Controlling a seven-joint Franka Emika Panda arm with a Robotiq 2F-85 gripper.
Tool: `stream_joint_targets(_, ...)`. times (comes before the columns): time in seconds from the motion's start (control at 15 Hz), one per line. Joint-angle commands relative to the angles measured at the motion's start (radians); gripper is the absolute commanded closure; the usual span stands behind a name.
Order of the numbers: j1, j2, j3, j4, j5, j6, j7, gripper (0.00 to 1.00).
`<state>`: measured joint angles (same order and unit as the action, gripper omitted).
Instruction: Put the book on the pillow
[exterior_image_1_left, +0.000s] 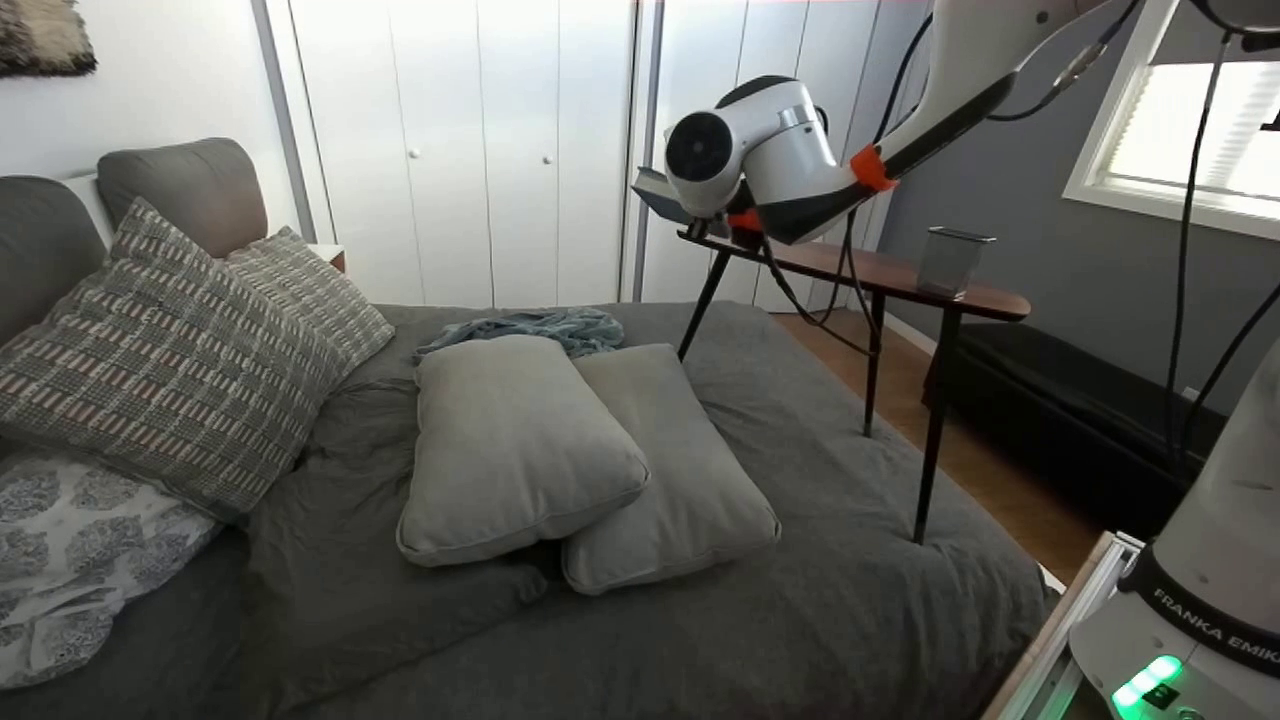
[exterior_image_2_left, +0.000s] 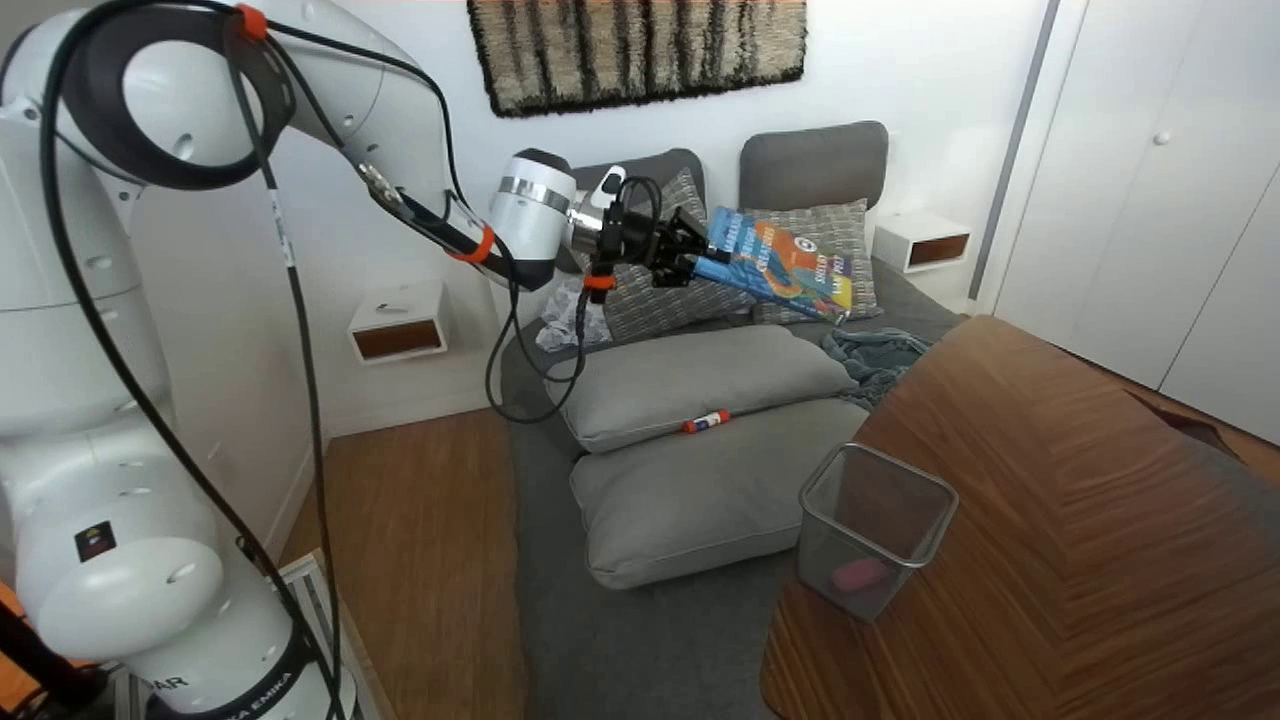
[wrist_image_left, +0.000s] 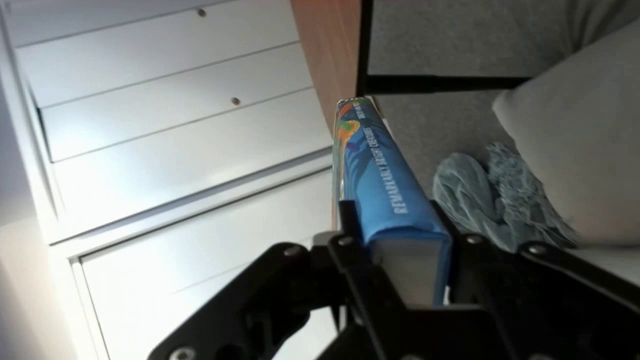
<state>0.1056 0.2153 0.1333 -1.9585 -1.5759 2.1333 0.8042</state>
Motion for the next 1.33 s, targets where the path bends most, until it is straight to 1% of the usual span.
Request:
stream_joint_targets(0.0, -0.044, -0.057, -0.029, -0.074, 0.017, 0.143, -0.115, 0.9)
stream_joint_targets(0.07, -0.059, -0.048, -0.04, -0.08, 0.052, 0.157, -0.174, 0.9)
stream_joint_targets(0.13, -0.036, -0.026, -0.03, -0.054, 0.023, 0.132, -0.102, 0.65)
stream_joint_targets(0.27, -0.054, -0.018, -0.045, -0.073, 0.043, 0.148, -0.147, 0.65)
stream_joint_targets(0.4, -0.057, -0.017, -0.047, -0.08, 0.044, 0.15, -0.151, 0.65)
stream_joint_targets(0.47, -0.057, -0.008, -0.049, -0.079, 0.013, 0.171, -0.132, 0.9)
stream_joint_targets(0.53, -0.054, 0.026, -0.047, -0.058, -0.026, 0.202, -0.132, 0.9)
stream_joint_targets(0.6, -0.047, 0.064, -0.048, -0.036, -0.078, 0.21, -0.17, 0.9)
stream_joint_targets(0.67, -0.039, 0.11, -0.043, -0.004, -0.071, 0.184, -0.234, 0.9)
stream_joint_targets(0.87, -0.034, 0.242, -0.045, 0.092, -0.105, 0.196, -0.36, 0.9)
stream_joint_targets(1.07, -0.035, 0.348, -0.061, 0.175, -0.114, 0.191, -0.519, 0.9)
stream_joint_targets(1.27, -0.035, 0.441, -0.081, 0.269, -0.16, 0.203, -0.651, 0.9)
